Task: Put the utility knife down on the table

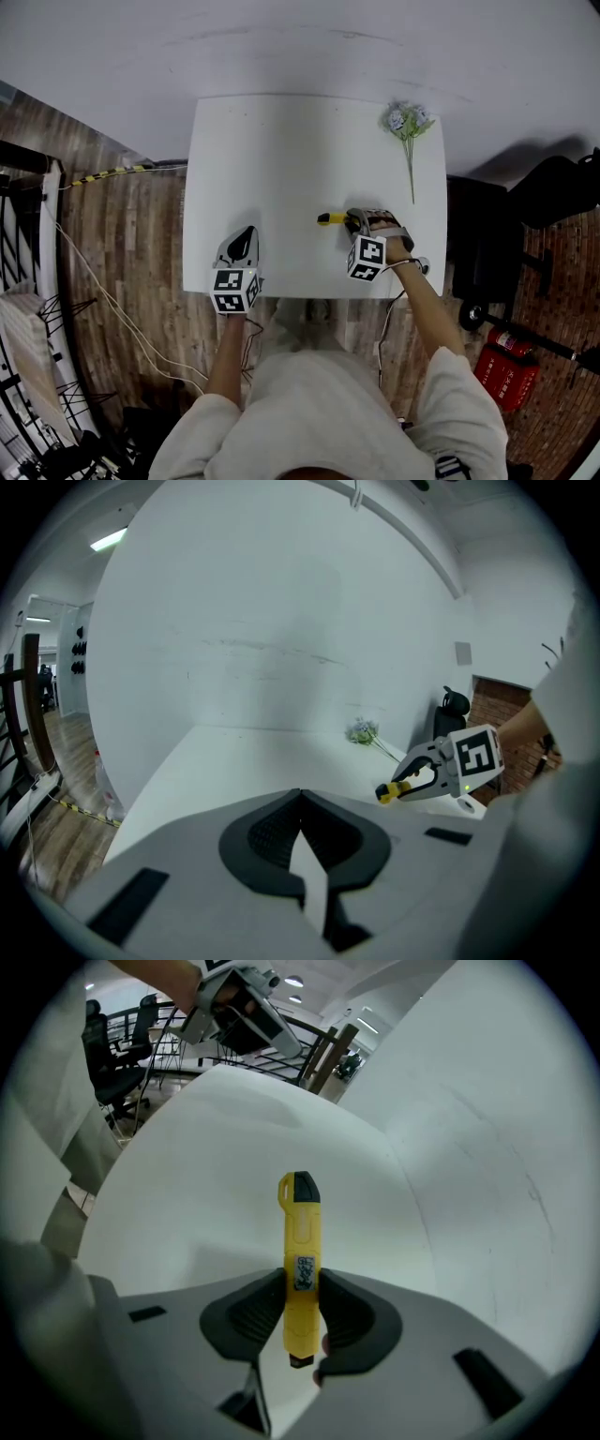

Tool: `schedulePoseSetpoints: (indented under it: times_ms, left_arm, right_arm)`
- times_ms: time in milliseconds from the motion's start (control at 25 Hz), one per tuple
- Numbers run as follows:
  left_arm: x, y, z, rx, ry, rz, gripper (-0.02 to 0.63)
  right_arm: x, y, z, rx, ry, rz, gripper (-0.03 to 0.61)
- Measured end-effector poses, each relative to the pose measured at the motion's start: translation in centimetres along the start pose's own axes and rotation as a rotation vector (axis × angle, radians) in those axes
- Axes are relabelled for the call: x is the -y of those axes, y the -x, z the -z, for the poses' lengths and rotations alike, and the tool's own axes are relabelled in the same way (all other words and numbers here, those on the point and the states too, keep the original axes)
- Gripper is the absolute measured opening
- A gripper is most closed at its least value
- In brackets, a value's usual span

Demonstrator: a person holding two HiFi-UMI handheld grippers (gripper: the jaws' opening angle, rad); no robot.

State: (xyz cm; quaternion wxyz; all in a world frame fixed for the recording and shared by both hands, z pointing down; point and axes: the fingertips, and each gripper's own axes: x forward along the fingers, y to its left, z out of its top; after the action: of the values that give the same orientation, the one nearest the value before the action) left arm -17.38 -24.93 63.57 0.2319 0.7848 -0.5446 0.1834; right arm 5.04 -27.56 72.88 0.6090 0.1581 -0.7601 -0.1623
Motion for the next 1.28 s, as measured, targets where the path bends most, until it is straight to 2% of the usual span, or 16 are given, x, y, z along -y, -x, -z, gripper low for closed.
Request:
schedulePoseSetpoints:
  times_ms: [720,1160,1280]
  left_arm:
    - [-0.9,0.9,0.1,0.002,-0.004,-0.007,0.006]
    - [-1.4,1.3,0.2,0.002,-0.012,-0.019,0.006]
    - [-1.7,1.5,0.2,0.003,-0.013,-0.026,0.006]
  right_arm:
    - [1.8,-3.6,1.2,-0.119,0.064,-0.085,0.110]
    - [1.6,-3.8,1.2,-0.097,0.064,-0.149,0.104]
    - [2.0,-3.9,1.2,-0.089,0.043,-0.145,0.131]
